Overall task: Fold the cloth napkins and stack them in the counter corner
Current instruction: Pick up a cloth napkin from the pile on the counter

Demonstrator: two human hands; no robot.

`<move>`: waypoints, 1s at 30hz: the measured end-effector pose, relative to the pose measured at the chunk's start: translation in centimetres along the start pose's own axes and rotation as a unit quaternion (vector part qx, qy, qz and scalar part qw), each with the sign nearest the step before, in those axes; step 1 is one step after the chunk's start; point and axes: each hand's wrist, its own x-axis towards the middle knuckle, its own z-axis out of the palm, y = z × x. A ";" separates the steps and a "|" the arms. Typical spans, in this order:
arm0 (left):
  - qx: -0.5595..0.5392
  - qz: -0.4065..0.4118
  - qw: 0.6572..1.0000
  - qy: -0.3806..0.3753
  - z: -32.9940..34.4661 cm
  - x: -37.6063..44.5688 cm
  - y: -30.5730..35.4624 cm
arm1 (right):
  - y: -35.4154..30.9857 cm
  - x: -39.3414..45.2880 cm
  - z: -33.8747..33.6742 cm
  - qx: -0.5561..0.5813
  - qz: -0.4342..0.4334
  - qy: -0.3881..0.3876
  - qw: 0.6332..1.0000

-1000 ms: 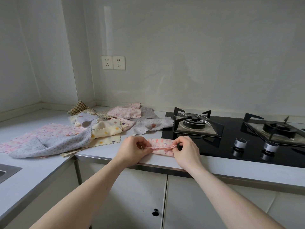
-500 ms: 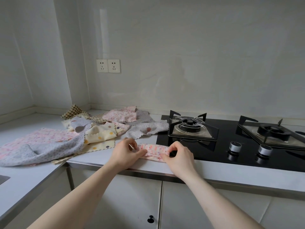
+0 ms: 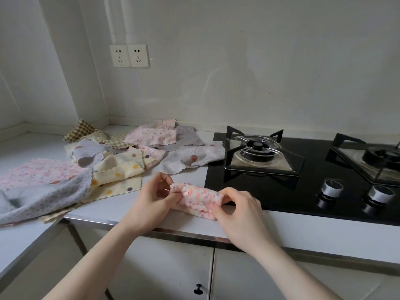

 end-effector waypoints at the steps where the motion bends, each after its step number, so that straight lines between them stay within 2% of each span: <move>1: -0.015 -0.009 1.000 0.005 0.0 0.0 0.1 | 0.1 -0.1 0.0 0.006 0.003 -0.004 1.000; 6: -0.050 -0.049 0.997 0.034 0.1 0.4 0.2 | 0.9 0.2 0.1 0.037 0.018 -0.025 0.999; 12: -0.016 -0.132 0.991 -0.027 -0.4 0.6 1.6 | 0.1 1.0 -0.5 0.037 0.086 -0.043 0.995; 15: -0.007 -0.202 0.977 -0.065 -0.7 0.7 3.6 | -1.8 1.7 -2.0 0.068 0.150 -0.102 0.981; 18: 0.008 -0.259 0.963 -0.076 -1.0 0.8 7.4 | -5.2 2.9 -6.0 0.157 0.254 -0.193 0.935; 20: -0.020 -0.258 0.963 -0.080 -1.2 1.6 11.1 | -7.1 3.8 -9.6 0.180 0.287 -0.203 0.919; 23: -0.043 -0.224 0.969 -0.094 -1.0 2.9 17.5 | -9.6 4.2 -15.5 0.186 0.305 -0.180 0.916; 30: -0.056 -0.140 0.968 -0.203 4.3 5.2 29.5 | -11.7 3.5 -27.6 0.203 0.361 -0.087 0.906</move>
